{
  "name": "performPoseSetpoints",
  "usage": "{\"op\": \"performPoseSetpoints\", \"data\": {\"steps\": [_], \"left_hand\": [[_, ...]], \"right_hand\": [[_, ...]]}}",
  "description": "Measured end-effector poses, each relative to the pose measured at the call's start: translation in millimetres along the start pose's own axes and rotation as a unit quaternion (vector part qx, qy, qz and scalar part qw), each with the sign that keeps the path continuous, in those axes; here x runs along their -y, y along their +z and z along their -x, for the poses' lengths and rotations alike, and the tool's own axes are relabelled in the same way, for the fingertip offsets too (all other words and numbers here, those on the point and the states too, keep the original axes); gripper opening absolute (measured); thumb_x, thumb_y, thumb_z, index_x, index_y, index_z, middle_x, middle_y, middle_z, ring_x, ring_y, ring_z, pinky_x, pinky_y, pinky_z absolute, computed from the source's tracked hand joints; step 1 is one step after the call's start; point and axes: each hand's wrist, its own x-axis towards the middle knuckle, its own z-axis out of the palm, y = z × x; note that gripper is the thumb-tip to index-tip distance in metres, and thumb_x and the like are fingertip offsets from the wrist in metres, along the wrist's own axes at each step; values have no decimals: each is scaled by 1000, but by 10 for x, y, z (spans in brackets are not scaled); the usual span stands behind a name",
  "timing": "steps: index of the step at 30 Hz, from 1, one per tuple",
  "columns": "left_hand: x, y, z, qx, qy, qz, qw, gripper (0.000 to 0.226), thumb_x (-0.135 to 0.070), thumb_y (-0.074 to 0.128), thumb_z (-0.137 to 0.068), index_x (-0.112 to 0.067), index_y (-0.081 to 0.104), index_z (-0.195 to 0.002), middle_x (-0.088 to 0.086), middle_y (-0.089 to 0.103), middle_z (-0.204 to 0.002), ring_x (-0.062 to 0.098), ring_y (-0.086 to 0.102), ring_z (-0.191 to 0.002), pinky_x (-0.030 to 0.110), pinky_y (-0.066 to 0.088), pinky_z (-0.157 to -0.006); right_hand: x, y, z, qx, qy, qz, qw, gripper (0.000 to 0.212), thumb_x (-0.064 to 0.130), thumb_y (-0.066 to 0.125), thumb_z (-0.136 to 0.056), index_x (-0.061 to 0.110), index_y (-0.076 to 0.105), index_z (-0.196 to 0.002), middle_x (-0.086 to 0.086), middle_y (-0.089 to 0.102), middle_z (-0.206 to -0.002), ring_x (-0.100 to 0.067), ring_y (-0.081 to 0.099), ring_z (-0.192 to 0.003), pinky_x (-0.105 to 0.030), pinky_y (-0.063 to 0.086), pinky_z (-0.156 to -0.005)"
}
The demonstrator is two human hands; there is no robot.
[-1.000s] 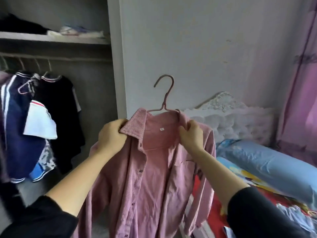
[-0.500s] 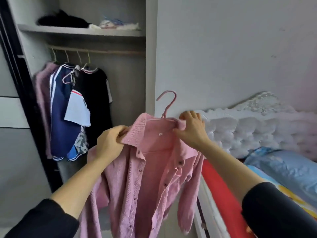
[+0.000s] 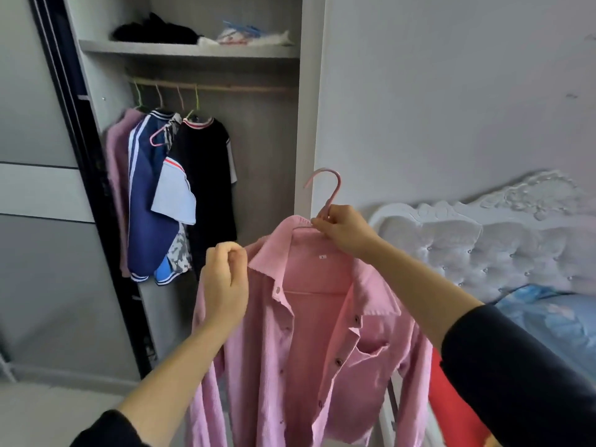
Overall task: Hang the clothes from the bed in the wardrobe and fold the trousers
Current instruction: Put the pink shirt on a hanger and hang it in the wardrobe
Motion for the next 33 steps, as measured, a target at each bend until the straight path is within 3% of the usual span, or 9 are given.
{"op": "performPoseSetpoints", "data": {"steps": [4, 9, 13, 17, 24, 26, 28, 31, 33], "left_hand": [[41, 332, 442, 114, -105, 51, 987, 37, -58, 59, -80, -22, 51, -85, -19, 54, -83, 1, 50, -73, 12, 39, -67], [121, 588, 310, 99, -136, -36, 985, 23, -21, 54, -96, 1, 61, -96, 20, 57, -100, 25, 56, -89, 30, 46, -80], [-44, 400, 259, 185, -38, 46, 981, 21, -19, 48, -98, -32, 53, -114, -12, 59, -109, -11, 54, -99, 0, 35, -80], [-236, 110, 163, 274, -2, 104, 956, 30, -31, 47, -96, -54, 49, -114, -27, 58, -118, -14, 49, -114, 0, 35, -90], [-8, 105, 340, 415, -42, -29, 908, 18, -32, 53, -92, -31, 48, -75, -9, 57, -76, -5, 50, -66, 26, 44, -69], [151, 35, 255, 427, -47, -87, 899, 10, -22, 56, -87, -22, 55, -78, -9, 53, -82, 6, 50, -73, 32, 46, -75], [286, -39, 139, 351, -24, -107, 930, 27, -4, 56, -79, -25, 63, -93, -8, 57, -100, 11, 54, -91, 23, 41, -82], [319, -126, -83, 89, 13, -64, 994, 52, 16, 43, -70, -24, 58, -99, -8, 51, -105, 13, 52, -99, 14, 38, -86], [273, -105, -255, 67, 47, -63, 995, 48, 10, 47, -78, -20, 58, -113, -7, 50, -114, 14, 50, -108, 21, 40, -92]], "right_hand": [[-33, 41, 10, -10, 10, -5, 1000, 27, 29, 59, -93, 18, 54, -69, 6, 49, -64, -11, 44, -59, -23, 34, -55], [-55, 35, 71, -3, 0, 8, 1000, 26, 29, 59, -93, 22, 53, -68, 9, 47, -59, -7, 42, -54, -12, 32, -47], [-55, -205, 39, -44, 17, -7, 999, 21, 34, 61, -91, 22, 57, -75, 10, 48, -60, -11, 44, -57, -23, 36, -56], [35, -530, -81, -129, -18, -8, 991, 13, 29, 61, -91, 23, 61, -80, 9, 56, -65, -16, 55, -70, -35, 46, -73], [-44, -123, -12, -90, 14, 64, 994, 15, 24, 57, -93, 18, 59, -79, 10, 49, -61, -20, 50, -74, -35, 39, -75], [-34, -98, -12, -94, 17, 31, 995, 15, 22, 59, -92, 19, 60, -78, 9, 53, -62, -18, 52, -69, -33, 42, -70], [-18, -75, -13, -82, 14, 1, 997, 17, 22, 60, -91, 22, 62, -75, 9, 57, -62, -14, 54, -65, -32, 44, -67], [9, 30, -15, -55, 15, -39, 998, 17, 18, 61, -91, 17, 65, -75, 4, 63, -66, -13, 58, -64, -32, 49, -68], [41, 147, -44, -36, 21, -43, 998, 14, 16, 61, -90, 11, 66, -79, -3, 66, -71, -18, 61, -69, -37, 53, -73]]}}
